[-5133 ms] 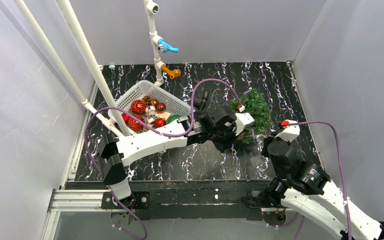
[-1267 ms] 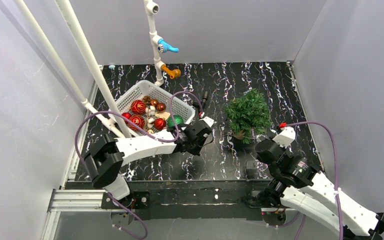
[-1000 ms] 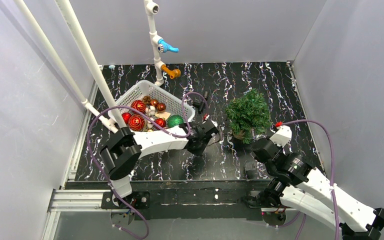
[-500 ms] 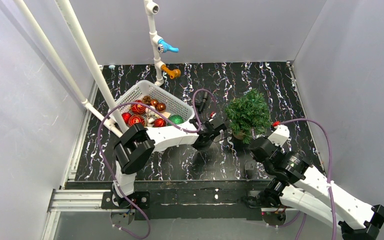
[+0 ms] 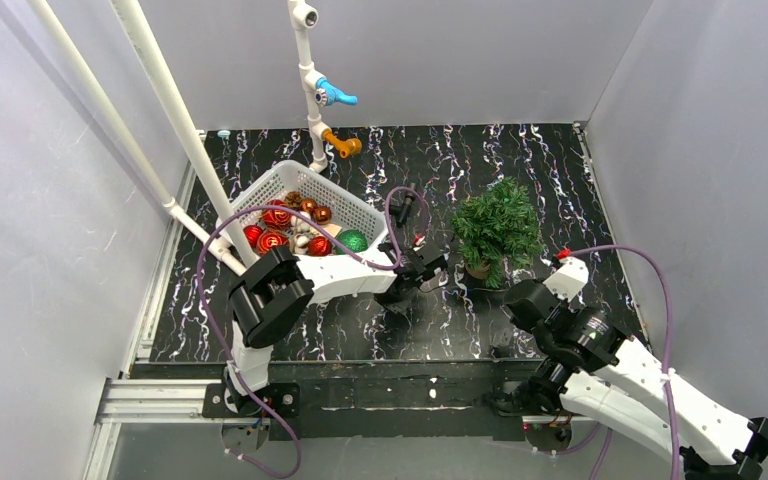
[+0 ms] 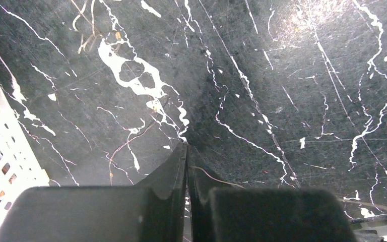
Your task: Decorate the small christmas tree
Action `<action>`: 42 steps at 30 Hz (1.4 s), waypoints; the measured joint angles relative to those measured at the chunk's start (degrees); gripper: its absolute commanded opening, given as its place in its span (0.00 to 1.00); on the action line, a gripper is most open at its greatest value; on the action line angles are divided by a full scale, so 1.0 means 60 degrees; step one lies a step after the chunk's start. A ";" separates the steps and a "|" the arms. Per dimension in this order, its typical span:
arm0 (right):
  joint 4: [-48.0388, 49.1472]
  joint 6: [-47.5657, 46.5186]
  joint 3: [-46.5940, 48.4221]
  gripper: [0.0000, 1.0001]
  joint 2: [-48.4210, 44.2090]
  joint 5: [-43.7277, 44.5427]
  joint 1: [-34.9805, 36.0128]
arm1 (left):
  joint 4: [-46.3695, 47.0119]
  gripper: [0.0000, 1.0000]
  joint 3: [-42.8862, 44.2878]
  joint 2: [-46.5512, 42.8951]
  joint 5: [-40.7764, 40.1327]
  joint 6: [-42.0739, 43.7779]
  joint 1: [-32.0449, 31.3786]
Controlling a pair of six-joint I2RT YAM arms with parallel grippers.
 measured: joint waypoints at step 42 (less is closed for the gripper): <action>0.1107 -0.0528 0.0098 0.01 0.1931 0.0605 -0.0484 | -0.1315 0.00 0.3883 0.2299 -0.0044 0.0907 0.1286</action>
